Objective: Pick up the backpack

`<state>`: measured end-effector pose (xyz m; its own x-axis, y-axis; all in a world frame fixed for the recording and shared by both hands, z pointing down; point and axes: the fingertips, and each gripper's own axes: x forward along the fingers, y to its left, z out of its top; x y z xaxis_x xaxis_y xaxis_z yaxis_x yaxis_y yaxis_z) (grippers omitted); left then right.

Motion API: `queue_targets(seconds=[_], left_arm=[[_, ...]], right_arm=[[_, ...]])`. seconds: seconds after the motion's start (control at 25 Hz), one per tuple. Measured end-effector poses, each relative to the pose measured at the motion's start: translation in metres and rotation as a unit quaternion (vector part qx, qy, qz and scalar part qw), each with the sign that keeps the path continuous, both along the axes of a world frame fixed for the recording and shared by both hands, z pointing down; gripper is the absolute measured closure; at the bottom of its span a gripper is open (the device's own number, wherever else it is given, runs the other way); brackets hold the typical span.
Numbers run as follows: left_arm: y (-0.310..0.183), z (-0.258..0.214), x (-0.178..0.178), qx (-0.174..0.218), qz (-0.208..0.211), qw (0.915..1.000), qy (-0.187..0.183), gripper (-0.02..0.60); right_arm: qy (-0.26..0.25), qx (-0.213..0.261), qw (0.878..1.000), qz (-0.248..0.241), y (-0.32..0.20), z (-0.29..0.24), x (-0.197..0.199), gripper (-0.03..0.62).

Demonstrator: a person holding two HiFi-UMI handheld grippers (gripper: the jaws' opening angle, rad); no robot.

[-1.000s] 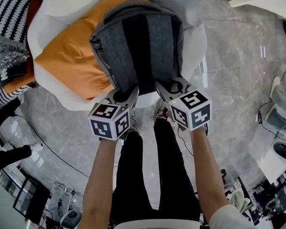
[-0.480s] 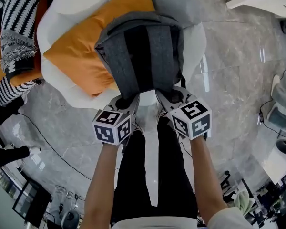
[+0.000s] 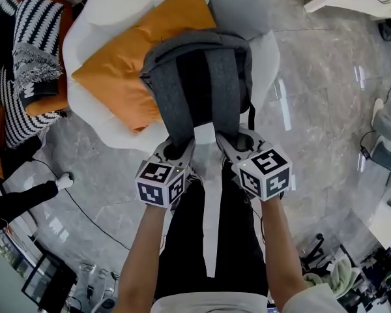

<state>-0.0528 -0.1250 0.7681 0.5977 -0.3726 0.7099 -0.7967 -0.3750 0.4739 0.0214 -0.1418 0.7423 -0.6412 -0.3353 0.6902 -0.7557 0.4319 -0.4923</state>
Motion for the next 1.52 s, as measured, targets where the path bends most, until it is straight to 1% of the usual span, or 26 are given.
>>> queue_targets(seconds=[0.2,0.4,0.56,0.68,0.8,0.92,1.08,1.52], left_arm=[[0.013,-0.015,0.002,0.009,0.006,0.9999,0.0,0.531],[0.016,-0.036,0.0,0.037,-0.001,0.9993,-0.009,0.532],[0.015,-0.062,-0.001,0.058,-0.012,0.9982,-0.005,0.532],[0.013,-0.081,0.0,0.068,-0.02,0.9975,0.0,0.532],[0.011,-0.1,-0.006,0.073,-0.027,0.997,0.002,0.532],[0.01,-0.117,-0.005,0.078,-0.035,0.9964,0.006,0.532],[0.015,-0.132,0.001,0.078,-0.032,0.9964,0.005,0.531],[0.001,-0.167,-0.005,0.083,-0.05,0.9952,-0.006,0.531]], right_arm=[[-0.001,0.002,1.0,0.011,0.013,-0.018,0.004,0.557],[-0.024,0.015,0.999,0.035,0.016,-0.054,0.006,0.557],[-0.019,0.027,0.999,0.037,0.014,-0.08,0.007,0.557],[-0.012,0.022,0.999,0.036,0.017,-0.092,0.01,0.557],[-0.007,0.016,0.999,0.036,0.02,-0.104,0.009,0.557],[0.008,0.021,0.999,0.037,0.019,-0.115,0.016,0.556],[0.021,0.021,0.999,0.035,0.021,-0.129,0.023,0.556],[0.027,0.032,0.999,0.014,0.0,-0.172,0.02,0.556]])
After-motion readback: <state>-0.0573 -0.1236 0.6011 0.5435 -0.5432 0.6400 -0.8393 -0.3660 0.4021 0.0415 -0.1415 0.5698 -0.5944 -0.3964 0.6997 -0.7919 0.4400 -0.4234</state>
